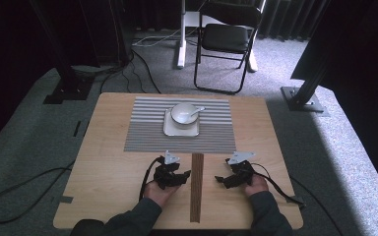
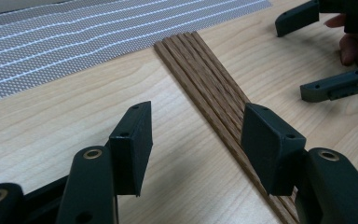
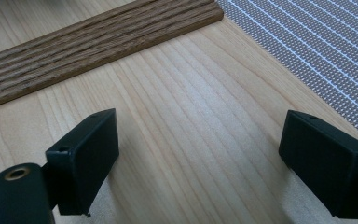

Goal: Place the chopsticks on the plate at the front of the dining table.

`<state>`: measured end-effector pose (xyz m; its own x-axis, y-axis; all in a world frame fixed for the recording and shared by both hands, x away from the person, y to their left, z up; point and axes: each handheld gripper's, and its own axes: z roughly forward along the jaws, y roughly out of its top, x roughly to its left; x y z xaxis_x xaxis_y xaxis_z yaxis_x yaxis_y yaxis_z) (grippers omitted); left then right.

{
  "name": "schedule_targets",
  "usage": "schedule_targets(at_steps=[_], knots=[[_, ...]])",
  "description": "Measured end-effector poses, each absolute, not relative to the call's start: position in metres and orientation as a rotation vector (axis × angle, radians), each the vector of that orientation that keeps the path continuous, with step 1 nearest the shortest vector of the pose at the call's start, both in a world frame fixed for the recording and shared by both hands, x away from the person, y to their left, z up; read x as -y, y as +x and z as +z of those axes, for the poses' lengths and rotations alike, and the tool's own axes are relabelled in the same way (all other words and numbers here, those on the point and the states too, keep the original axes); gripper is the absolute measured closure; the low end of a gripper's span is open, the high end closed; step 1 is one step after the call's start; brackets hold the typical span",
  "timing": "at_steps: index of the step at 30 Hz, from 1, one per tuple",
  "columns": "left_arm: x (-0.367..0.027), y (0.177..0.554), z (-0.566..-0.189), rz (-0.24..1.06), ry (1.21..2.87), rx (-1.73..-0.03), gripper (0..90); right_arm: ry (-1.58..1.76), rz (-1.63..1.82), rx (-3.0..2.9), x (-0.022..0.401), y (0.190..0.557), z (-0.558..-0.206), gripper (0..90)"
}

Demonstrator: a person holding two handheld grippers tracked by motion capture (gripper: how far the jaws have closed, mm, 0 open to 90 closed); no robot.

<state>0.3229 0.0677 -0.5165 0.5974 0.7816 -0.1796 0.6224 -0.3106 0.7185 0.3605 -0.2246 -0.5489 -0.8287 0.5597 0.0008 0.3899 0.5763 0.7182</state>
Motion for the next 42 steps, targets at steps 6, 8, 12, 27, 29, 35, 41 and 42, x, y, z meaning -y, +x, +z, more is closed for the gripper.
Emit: schedule_targets(at_steps=[6,8,12,27,29,35,41,42], knots=[[-0.063,0.321,-0.519,0.249,2.053,-1.099,44.1,0.790,1.094,-2.582,0.225,0.360,-0.549,11.3],[-0.061,0.320,-0.520,0.251,2.058,-1.095,44.1,0.791,1.094,-2.582,0.225,0.360,-0.549,11.3],[-0.057,0.318,-0.522,0.258,2.074,-1.084,44.1,0.790,1.094,-2.582,0.225,0.360,-0.549,11.3],[-0.047,0.313,-0.530,0.261,2.122,-1.056,44.3,0.790,1.094,-2.582,0.225,0.360,-0.549,11.3],[-0.046,0.313,-0.531,0.274,2.132,-1.051,44.7,0.790,1.094,-2.582,0.225,0.360,-0.549,11.3],[-0.043,0.311,-0.534,0.282,2.161,-1.046,47.8,0.790,1.094,-2.582,0.225,0.360,-0.549,11.3],[-0.042,0.311,-0.535,0.279,2.167,-1.050,48.9,0.790,1.094,-2.582,0.225,0.360,-0.549,11.3],[-0.042,0.311,-0.535,0.277,2.165,-1.050,48.9,0.790,1.094,-2.582,0.225,0.360,-0.549,11.3]])
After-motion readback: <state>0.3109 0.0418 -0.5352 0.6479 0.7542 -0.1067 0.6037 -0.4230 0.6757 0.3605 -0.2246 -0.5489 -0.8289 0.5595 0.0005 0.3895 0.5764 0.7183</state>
